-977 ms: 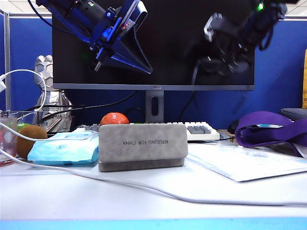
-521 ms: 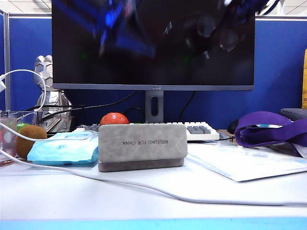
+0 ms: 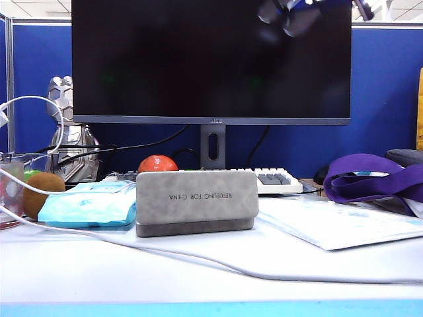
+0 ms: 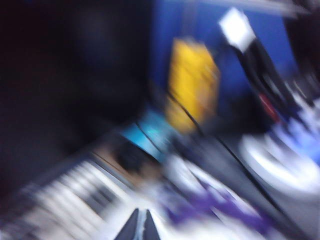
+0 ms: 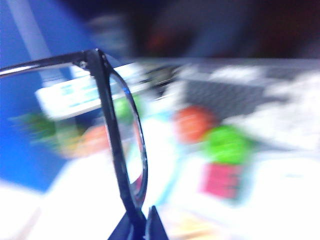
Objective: Pick up the glasses, fold the temples of the glasses, place the glasses into the glasses case, and finally close the glasses case.
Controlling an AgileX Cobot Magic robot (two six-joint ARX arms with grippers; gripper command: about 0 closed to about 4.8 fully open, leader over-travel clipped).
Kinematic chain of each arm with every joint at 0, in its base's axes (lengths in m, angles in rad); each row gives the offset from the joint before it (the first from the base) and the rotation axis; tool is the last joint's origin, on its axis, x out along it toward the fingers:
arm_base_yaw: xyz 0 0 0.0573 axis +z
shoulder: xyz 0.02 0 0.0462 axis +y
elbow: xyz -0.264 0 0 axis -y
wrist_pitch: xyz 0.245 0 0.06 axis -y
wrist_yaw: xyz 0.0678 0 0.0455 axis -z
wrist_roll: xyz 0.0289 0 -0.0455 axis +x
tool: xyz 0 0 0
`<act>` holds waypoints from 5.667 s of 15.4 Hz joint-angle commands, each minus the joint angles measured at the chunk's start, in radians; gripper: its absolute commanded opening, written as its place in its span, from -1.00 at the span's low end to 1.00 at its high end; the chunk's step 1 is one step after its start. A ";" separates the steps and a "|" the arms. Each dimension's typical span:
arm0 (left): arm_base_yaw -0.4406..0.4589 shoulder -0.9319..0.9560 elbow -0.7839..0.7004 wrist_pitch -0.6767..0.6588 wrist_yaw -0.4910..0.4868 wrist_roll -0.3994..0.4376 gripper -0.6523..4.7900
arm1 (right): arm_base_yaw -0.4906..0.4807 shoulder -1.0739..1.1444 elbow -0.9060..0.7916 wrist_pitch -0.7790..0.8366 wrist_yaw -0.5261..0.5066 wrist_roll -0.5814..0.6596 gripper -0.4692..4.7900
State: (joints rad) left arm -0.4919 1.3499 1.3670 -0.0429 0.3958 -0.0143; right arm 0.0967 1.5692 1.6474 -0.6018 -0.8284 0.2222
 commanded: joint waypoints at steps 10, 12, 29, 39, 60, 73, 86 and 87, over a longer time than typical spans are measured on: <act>-0.001 0.041 0.003 0.369 0.192 0.040 -0.78 | 0.015 -0.008 0.003 -0.001 -0.384 0.135 -0.82; -0.001 0.052 0.004 0.442 0.188 0.027 -0.78 | 0.032 -0.008 0.003 0.001 -0.414 0.132 -0.82; -0.063 0.092 0.003 0.387 0.424 -0.008 -0.78 | 0.119 -0.004 0.003 -0.007 -0.461 0.152 -0.82; -0.083 0.127 0.003 0.325 0.412 0.052 -0.78 | 0.119 -0.013 0.003 0.061 -0.586 0.209 -0.82; -0.088 0.005 0.003 0.442 0.089 0.135 -0.78 | 0.110 -0.018 0.003 0.430 0.015 0.694 -0.82; -0.106 -0.027 0.003 0.429 0.249 0.137 -0.78 | 0.119 -0.018 0.003 0.563 0.063 0.908 -0.82; -0.113 -0.022 0.003 0.396 0.205 0.138 -0.78 | 0.206 -0.016 0.003 0.667 -0.196 0.874 -0.82; -0.113 -0.022 0.003 0.396 0.202 0.138 -0.78 | 0.206 -0.016 0.003 0.665 -0.200 0.874 -0.82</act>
State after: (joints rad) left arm -0.6048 1.3293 1.3682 0.3473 0.6163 0.1261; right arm 0.2989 1.5574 1.6466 0.0410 -1.0046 1.1061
